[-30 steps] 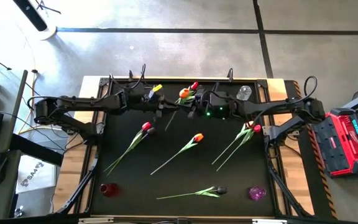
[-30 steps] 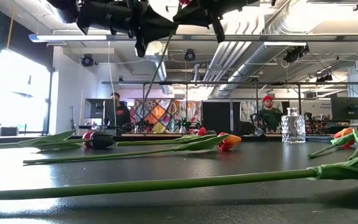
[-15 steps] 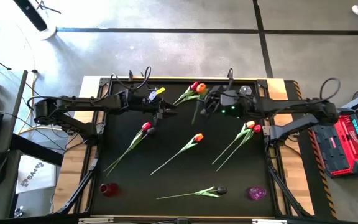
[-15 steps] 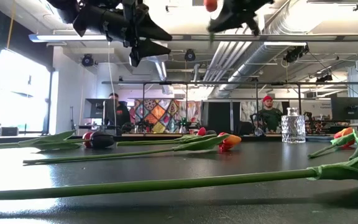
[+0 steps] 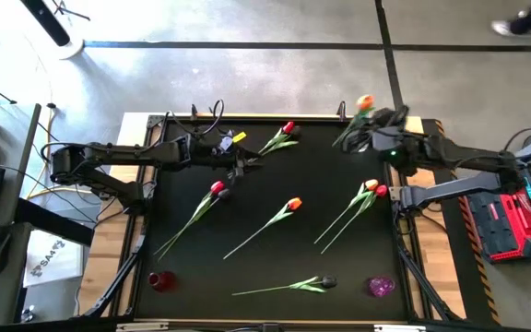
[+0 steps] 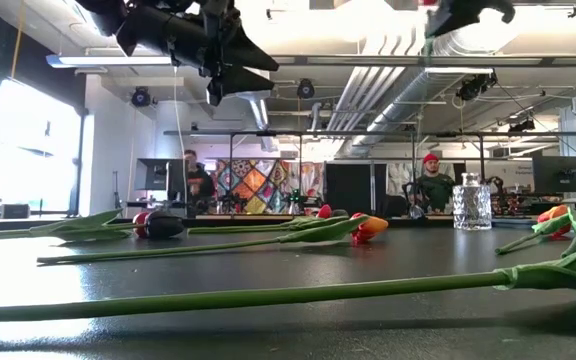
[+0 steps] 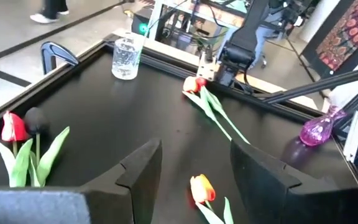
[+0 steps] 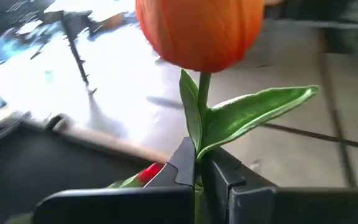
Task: Sort flowers into vase by color
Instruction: Put the top orange tulip into the transparent flower vase
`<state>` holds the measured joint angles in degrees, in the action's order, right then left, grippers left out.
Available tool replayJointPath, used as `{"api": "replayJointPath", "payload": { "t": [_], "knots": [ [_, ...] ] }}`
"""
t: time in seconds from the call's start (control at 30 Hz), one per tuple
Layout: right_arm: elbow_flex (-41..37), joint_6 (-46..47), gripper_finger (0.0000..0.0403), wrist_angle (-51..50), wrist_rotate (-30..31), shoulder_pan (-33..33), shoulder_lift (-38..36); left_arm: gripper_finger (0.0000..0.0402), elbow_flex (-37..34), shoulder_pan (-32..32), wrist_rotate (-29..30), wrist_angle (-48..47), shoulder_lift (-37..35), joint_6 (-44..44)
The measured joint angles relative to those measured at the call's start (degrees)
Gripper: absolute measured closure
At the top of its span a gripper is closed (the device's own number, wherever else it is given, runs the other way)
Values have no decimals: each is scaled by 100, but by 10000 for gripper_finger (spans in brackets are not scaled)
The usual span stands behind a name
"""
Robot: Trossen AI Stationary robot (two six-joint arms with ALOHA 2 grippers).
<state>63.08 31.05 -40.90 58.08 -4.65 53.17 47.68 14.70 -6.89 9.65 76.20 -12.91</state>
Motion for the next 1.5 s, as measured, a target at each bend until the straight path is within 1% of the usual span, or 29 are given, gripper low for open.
{"api": "replayJointPath", "payload": {
  "t": [0.07,0.13,0.23,0.33,0.43,0.67,0.8,1.03,1.17,1.33,1.5],
  "knots": [
    [1,-20,403,-115,365,-151,-100,222,0,0,39,2,0,-56],
    [1,-44,403,-309,654,-349,-122,222,0,-3,202,2,0,-216],
    [-1,-1,403,-578,727,-748,-104,222,0,-5,343,2,0,-369],
    [-2,4,403,-646,569,-1138,-75,222,0,-11,327,0,0,-463],
    [-2,1,403,-640,289,-1450,-67,222,0,-14,305,-29,0,-501],
    [-2,-287,403,-609,149,-1944,-71,222,-2,-14,307,-137,0,-498],
    [-3,-289,403,-595,-140,-2206,-62,222,-2,-14,350,-146,0,-496],
    [-23,106,395,-561,-570,-2605,199,222,-2,-11,440,-144,0,-496],
    [-26,304,362,-612,-926,-2832,421,222,-2,-11,454,-148,0,-494],
    [-26,750,292,-989,-1432,-3137,682,222,-4,-11,484,-249,0,-494],
    [4,970,228,-1188,-1857,-3320,716,222,-4,-11,484,-386,0,-494]
  ]
}}
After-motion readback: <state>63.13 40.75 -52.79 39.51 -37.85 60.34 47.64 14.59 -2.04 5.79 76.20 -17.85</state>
